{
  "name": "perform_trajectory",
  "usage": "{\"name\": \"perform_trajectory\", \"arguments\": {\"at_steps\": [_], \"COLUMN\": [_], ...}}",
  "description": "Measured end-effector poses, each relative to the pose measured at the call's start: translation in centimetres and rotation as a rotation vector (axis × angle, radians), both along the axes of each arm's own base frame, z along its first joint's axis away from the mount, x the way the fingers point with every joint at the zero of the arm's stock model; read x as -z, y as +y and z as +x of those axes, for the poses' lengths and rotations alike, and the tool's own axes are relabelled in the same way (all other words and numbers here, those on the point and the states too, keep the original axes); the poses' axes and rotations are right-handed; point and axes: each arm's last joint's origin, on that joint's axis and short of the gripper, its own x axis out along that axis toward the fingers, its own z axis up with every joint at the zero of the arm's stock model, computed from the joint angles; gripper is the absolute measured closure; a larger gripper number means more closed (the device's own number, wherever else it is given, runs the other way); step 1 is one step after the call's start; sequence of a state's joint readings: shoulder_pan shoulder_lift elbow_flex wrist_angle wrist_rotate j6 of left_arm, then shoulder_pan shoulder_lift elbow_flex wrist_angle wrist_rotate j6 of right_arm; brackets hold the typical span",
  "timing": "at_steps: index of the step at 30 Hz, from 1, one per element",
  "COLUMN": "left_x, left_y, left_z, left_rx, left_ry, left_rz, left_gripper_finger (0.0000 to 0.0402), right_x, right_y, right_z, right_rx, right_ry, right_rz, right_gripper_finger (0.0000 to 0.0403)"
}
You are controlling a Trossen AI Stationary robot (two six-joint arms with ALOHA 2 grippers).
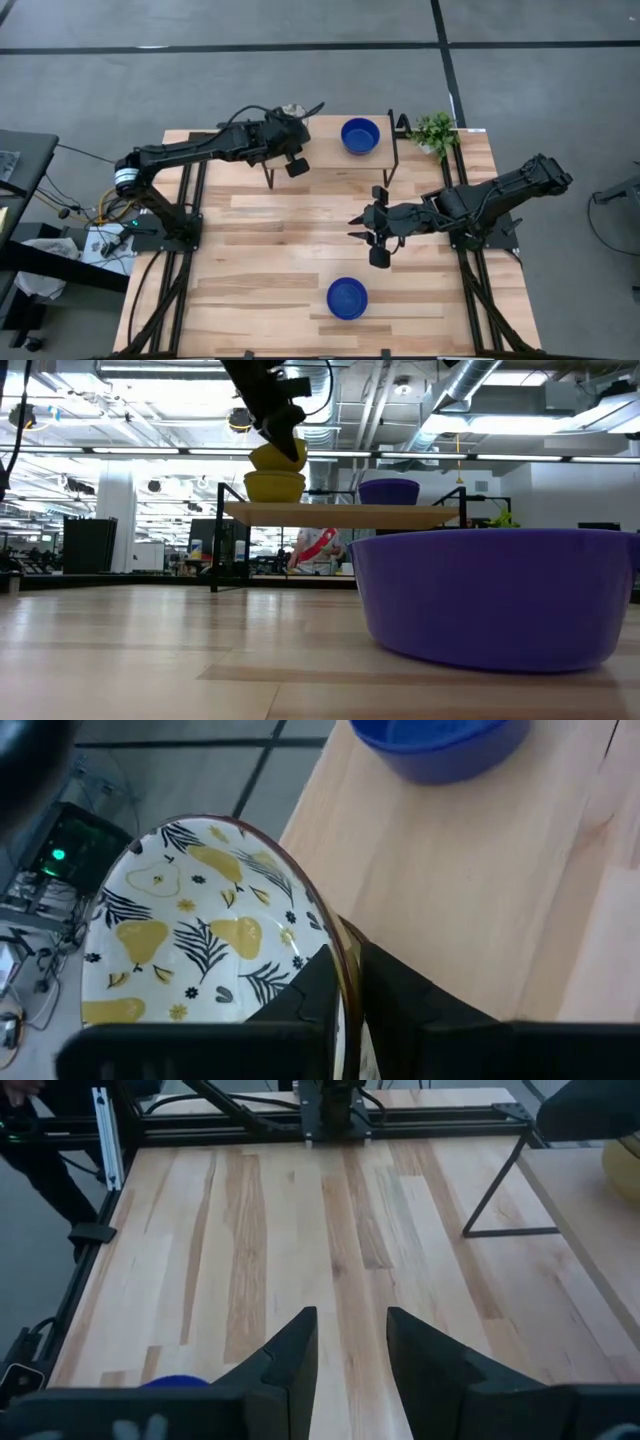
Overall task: Pick & Place Mini bowls
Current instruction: Stack the white bowl on top of the white bowl on the shelf
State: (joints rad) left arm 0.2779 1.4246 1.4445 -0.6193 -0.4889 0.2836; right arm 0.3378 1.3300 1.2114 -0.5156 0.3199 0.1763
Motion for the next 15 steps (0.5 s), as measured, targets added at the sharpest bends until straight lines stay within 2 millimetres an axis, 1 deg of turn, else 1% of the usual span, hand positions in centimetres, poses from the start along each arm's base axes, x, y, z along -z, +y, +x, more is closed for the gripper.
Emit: {"name": "perform_trajectory", "arguments": {"at_steps": [3, 15], "left_x": [0.34, 0.30], "left_y": [0.08, 0.40], "left_z": [0.31, 0.14], "left_rx": [0.003, -0.041], "left_ry": [0.014, 0.024], "left_rz": [-0.002, 0.025], "left_gripper_finger": [0.0358, 0.0334], "right_x": [0.00, 0.00], "right_y": [-0.01, -0.05], "right_z": [0.00, 0.02], "right_rx": [0.001, 0.006], "right_ry": [0.000, 0.000], "right_rz": [0.000, 0.008], "right_gripper_finger": [0.0290, 0.0290]}}
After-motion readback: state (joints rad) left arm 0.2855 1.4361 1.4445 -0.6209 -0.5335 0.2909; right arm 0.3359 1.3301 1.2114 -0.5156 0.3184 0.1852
